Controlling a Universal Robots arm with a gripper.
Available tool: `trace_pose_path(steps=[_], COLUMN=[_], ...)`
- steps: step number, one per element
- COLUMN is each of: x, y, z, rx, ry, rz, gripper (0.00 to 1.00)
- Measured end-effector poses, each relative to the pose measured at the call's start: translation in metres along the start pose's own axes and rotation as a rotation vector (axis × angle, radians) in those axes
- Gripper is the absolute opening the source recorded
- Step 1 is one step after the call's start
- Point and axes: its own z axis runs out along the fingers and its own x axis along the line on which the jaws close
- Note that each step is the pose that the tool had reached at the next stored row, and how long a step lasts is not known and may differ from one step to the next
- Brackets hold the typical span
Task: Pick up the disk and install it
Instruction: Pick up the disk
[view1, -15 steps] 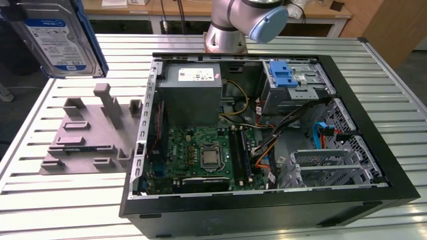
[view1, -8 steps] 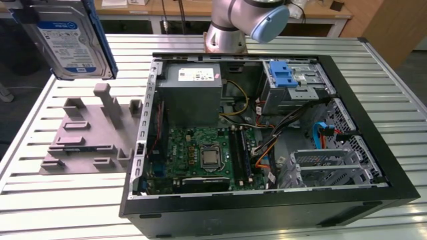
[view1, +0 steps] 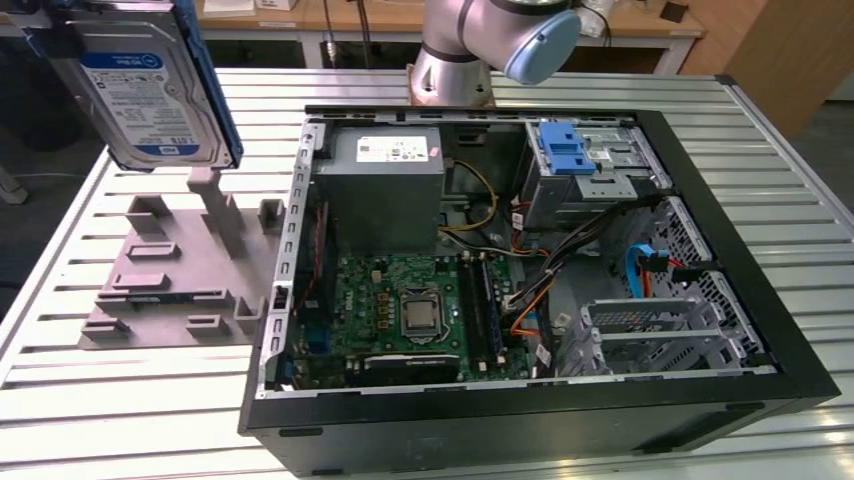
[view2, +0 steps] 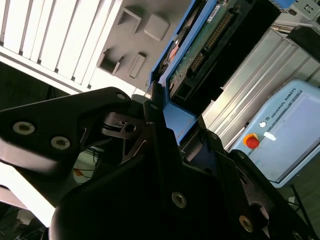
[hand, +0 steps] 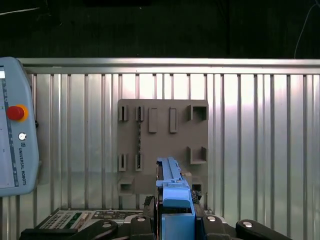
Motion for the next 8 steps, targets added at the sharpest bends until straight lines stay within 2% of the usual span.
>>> trace_pose_path(steps=[8], x=[0.0007], y=[-0.0104], z=[0.0001], rx=[0.0], ry=[0.0], rz=[0.0], gripper=[0.37])
